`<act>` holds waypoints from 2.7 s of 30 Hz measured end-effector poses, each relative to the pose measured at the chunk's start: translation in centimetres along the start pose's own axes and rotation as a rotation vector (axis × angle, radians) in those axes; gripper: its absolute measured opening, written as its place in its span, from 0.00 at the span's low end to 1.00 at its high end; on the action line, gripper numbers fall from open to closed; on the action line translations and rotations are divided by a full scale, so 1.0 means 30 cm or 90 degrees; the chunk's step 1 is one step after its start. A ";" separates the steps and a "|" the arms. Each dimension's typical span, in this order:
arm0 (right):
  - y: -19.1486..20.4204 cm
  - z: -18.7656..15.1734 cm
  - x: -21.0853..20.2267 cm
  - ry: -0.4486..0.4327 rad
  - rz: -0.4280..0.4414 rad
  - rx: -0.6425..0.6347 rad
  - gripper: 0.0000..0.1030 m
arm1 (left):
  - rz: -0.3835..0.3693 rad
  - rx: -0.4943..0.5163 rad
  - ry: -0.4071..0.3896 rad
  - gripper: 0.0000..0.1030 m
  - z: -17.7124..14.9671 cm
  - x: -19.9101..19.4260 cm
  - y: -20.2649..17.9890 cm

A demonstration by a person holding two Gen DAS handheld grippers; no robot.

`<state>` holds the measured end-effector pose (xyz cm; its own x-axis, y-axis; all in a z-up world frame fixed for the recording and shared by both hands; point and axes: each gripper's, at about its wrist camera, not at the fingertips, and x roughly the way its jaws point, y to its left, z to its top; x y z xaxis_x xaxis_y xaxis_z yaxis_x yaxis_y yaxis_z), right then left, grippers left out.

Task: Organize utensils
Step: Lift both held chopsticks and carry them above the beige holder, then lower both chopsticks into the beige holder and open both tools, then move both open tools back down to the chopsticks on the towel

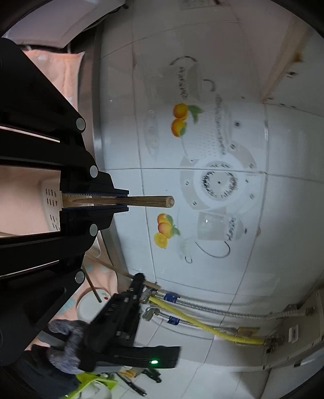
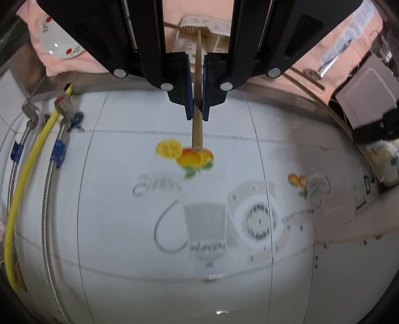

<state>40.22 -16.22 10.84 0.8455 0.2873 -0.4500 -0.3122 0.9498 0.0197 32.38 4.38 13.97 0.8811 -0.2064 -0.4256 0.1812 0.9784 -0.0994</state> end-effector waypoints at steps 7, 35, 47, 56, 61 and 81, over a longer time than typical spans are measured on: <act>-0.001 -0.062 0.030 0.025 0.002 -0.005 0.07 | -0.007 -0.012 0.042 0.05 -0.054 0.091 0.015; -0.057 -0.102 0.003 0.041 -0.010 0.004 0.12 | 0.004 -0.016 0.133 0.06 -0.173 0.228 0.024; -0.064 -0.103 -0.045 0.029 -0.021 0.005 0.27 | 0.010 -0.013 0.133 0.08 -0.177 0.217 0.025; -0.065 -0.113 -0.145 0.003 -0.026 0.002 0.44 | 0.008 -0.010 0.114 0.23 -0.169 0.157 0.016; -0.055 -0.151 -0.229 -0.012 -0.023 -0.004 0.53 | 0.013 -0.011 0.099 0.37 -0.183 0.092 0.020; -0.021 -0.612 -0.423 0.094 0.020 0.013 0.57 | -0.015 0.004 0.133 0.45 -0.527 -0.100 -0.028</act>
<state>21.75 -22.73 0.15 0.7622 0.2974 -0.5751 -0.3277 0.9433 0.0535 22.68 4.00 1.11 0.7669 -0.2267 -0.6004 0.2042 0.9731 -0.1066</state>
